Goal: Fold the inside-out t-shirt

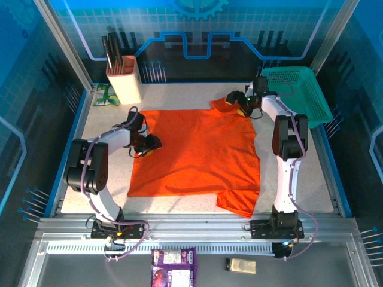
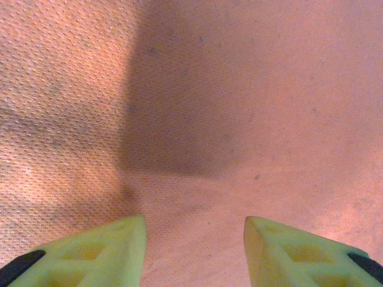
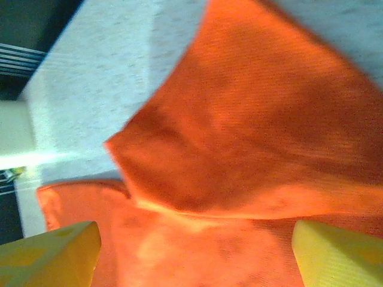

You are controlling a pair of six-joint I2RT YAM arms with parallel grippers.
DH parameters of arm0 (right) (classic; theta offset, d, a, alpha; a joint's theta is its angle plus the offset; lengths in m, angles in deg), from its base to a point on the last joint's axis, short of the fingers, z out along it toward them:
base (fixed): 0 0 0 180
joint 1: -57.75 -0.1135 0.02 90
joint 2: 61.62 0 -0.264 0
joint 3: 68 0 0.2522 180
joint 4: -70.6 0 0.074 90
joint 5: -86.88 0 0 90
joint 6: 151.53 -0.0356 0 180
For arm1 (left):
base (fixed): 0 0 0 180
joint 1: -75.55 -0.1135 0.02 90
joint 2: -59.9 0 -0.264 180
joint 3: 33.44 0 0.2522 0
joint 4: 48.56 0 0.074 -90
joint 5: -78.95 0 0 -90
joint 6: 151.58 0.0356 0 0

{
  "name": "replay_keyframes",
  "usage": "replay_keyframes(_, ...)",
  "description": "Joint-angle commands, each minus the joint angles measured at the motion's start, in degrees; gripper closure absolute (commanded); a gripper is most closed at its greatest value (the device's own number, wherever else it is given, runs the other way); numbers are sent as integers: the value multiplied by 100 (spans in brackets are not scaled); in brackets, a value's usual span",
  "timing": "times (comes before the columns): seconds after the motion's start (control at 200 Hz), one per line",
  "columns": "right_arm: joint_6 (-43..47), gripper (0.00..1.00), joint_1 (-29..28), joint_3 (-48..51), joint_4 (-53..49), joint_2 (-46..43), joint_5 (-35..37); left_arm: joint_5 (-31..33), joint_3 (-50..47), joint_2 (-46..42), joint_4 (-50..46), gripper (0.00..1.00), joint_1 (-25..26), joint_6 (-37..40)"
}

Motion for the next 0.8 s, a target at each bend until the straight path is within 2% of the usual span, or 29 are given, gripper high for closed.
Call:
replay_keyframes(0.0,-258,12,-335,50,475,-187,-518,-46,-87,-207,11,53,-9,-106)
replay_keyframes(0.29,-1283,11,-676,-263,1806,784,-972,-60,-178,-387,-110,53,-9,-115)
replay_keyframes(0.425,-1645,11,-731,-581,2194,1256,-915,-103,-284,-410,-131,53,-9,-151)
replay_keyframes(0.59,-1425,11,-737,-1242,1130,1701,-273,-31,-399,-512,-181,53,-9,-179)
replay_keyframes(0.795,-957,11,-714,-1834,261,1550,135,215,-448,-616,-326,53,-34,-34)
